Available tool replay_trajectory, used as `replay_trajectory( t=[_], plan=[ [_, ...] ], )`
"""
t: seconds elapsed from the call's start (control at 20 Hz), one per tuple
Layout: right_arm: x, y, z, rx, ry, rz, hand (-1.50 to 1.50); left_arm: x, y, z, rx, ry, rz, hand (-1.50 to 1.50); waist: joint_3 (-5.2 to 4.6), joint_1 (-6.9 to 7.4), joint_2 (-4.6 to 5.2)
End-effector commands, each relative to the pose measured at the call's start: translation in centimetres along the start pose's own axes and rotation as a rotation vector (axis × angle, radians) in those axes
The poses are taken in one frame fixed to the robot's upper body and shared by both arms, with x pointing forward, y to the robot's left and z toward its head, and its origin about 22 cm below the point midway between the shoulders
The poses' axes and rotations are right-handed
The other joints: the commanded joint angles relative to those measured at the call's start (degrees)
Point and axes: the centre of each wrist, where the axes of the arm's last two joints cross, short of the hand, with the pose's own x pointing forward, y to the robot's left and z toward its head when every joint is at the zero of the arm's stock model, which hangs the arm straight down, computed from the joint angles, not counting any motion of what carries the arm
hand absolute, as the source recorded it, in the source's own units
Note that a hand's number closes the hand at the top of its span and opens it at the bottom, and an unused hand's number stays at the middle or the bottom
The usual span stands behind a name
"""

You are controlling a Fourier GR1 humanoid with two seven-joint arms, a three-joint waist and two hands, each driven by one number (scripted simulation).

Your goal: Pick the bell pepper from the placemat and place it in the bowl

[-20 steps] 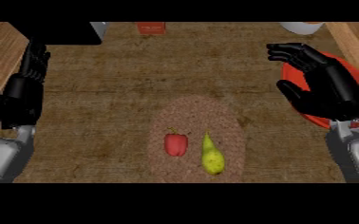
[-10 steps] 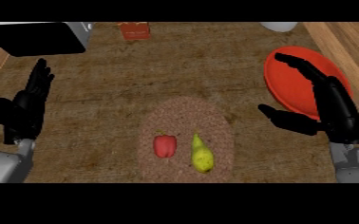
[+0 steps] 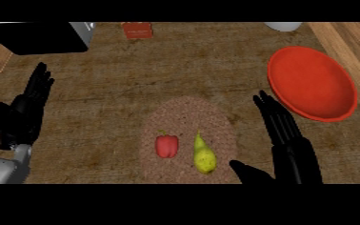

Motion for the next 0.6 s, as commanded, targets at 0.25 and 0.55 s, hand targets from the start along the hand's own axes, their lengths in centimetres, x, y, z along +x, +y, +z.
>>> replay_trajectory(
  t=[0.25, 0.55],
  plan=[
    [10.6, 0.9, 3.2, -0.045, 0.082, 0.156, -1.50, 1.8, -1.1, -0.1, -0.052, -0.017, 0.005, 0.00, 0.21, 3.64, 1.12],
    [12.7, 3.3, 1.6, 0.213, 0.207, 0.383, -1.50, 1.8, -1.5, 0.0, -0.086, -0.034, 0.013, 0.00, 0.25, 5.21, 1.83]
  ],
)
